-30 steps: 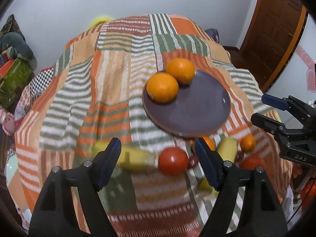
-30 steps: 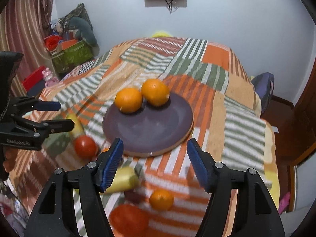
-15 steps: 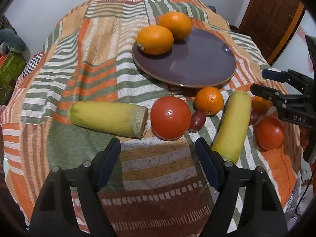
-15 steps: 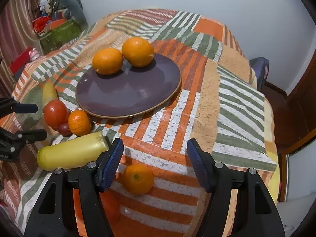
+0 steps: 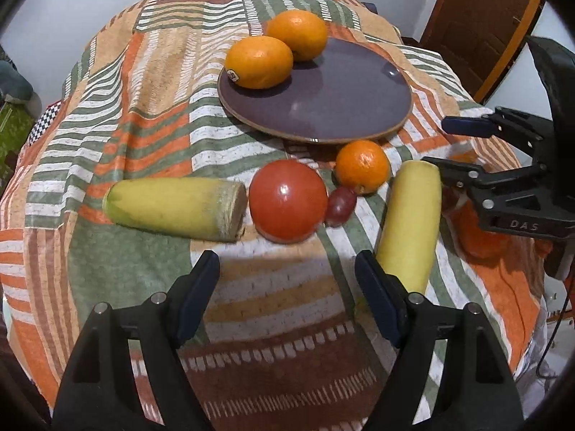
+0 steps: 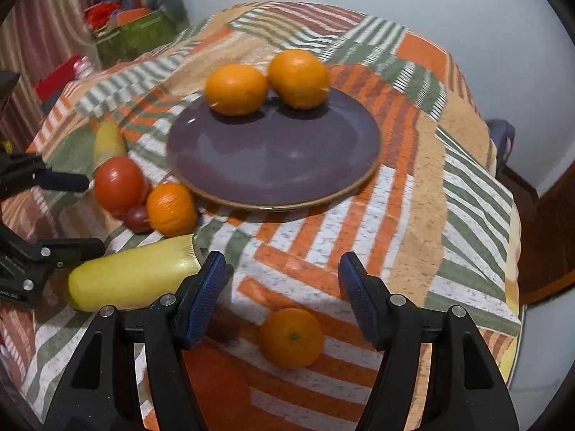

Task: Organize fruits
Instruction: 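Grasp a yellow-green cylindrical vegetable piece with the right tool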

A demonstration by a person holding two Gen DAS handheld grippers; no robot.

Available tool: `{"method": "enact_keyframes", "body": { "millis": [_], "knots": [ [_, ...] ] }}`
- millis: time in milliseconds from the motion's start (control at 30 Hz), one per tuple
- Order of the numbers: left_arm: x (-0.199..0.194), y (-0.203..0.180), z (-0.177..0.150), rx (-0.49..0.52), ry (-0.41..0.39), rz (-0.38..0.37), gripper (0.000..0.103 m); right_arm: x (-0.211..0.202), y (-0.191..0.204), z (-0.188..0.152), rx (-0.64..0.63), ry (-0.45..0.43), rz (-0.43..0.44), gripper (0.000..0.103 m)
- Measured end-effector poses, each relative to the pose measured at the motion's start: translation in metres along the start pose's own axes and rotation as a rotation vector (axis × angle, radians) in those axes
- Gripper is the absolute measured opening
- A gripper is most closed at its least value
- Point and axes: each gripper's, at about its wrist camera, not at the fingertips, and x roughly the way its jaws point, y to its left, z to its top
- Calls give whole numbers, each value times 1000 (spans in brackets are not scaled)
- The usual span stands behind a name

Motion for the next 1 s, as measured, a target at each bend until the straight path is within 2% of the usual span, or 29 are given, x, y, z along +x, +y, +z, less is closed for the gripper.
{"method": "enact_keyframes", "body": {
  "millis": [100,300,567,633,733,867,1000],
  "knots": [
    [-6,-2,-9,6,-2,5,78,-3,12,-1,-36,-8,-5,63],
    [-19,-7,-30,15,11,-18,78,-7,26,0,-59,-20,38,60],
    [-30,-31,-56,59,11,-53,78,-11,43,0,-106,-28,40,60],
    [-32,-38,-60,80,0,-28,78,-18,47,-2,-123,-20,28,60],
    [-40,-34,-62,48,-19,-46,78,-34,49,-4,-112,-34,68,60],
    [-54,-18,-63,-4,-62,-8,78,-58,59,-11,-82,-61,82,60],
    [-77,8,-70,-96,-126,6,78,-63,71,-20,-4,-40,131,60]
  ]
}}
